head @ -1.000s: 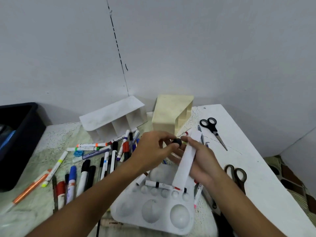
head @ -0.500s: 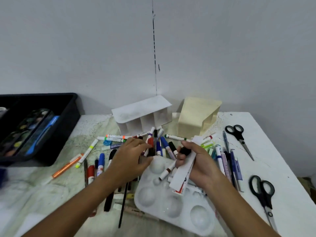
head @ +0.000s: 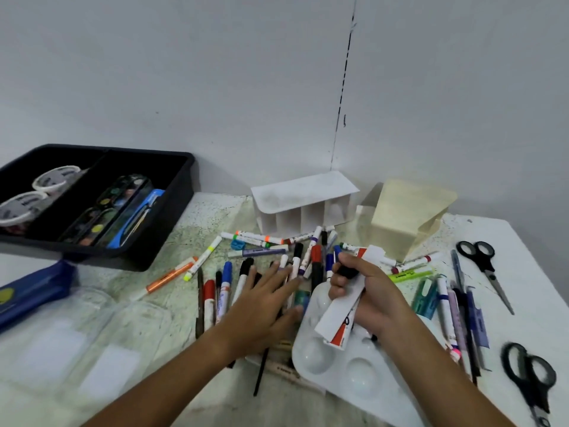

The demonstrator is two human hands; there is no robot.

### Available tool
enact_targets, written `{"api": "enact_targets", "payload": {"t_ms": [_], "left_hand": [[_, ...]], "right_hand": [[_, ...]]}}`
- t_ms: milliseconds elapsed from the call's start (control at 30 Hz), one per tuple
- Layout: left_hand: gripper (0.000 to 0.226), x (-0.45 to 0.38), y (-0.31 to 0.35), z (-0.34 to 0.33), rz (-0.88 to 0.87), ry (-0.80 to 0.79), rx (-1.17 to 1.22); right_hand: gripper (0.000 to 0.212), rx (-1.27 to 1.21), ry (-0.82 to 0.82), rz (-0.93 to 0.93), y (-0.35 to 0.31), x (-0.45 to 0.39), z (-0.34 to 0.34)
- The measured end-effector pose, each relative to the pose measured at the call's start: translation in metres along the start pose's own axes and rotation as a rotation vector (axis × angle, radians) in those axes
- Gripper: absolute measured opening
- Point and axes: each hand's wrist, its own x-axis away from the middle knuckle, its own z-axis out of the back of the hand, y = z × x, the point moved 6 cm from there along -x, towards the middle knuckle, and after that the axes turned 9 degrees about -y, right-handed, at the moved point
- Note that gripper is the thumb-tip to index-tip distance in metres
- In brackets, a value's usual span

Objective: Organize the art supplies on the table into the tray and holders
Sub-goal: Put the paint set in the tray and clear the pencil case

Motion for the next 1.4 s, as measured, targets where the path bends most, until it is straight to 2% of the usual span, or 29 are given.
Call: {"api": "enact_targets", "payload": {"t_ms": [67, 333, 533, 833, 1033, 1133, 1267, 1333, 1400], "left_hand": [[0.072, 0.005, -0.016, 0.006, 0.041, 0.054, 0.031], [0.102, 0.025, -0.053, 0.000, 0.107, -0.015, -0.100], [0.088, 0.029, -0.071, -0.003, 0.114, 0.012, -0.081], [0.103, 0.032, -0.099, 0.012, 0.104, 0.004, 0.055], [0.080, 0.029, -0.075, 0.025, -0.085, 0.125, 0.101], [0.078, 0.023, -0.047, 0.021, -0.215, 0.014, 0.085], [0.085, 0.018, -0.029, 0.001, -0.323, -0.174, -0.088], [0.084, 0.017, -0.035, -0.005, -0.331, -0.183, -0.141], [0.080, 0.017, -0.044, -0.002, -0.337, -0.101, -0.167]], "right_hand": [[0.011, -0.016, 0.011, 0.000, -0.001, -0.001, 0.001], [0.011, 0.004, 0.042, 0.029, -0.005, -0.002, -0.001], [0.009, 0.057, 0.032, 0.039, -0.003, -0.005, -0.008], [0.005, 0.032, 0.059, 0.097, -0.007, -0.008, -0.013], [0.006, 0.006, 0.087, 0.133, -0.014, -0.011, -0.010], [0.007, 0.009, 0.101, 0.149, -0.013, -0.010, -0.008], [0.012, -0.006, 0.117, 0.170, -0.012, -0.005, -0.004], [0.011, -0.020, 0.121, 0.182, -0.011, -0.001, -0.001], [0.019, -0.053, 0.118, 0.194, -0.011, 0.001, 0.001]]}}
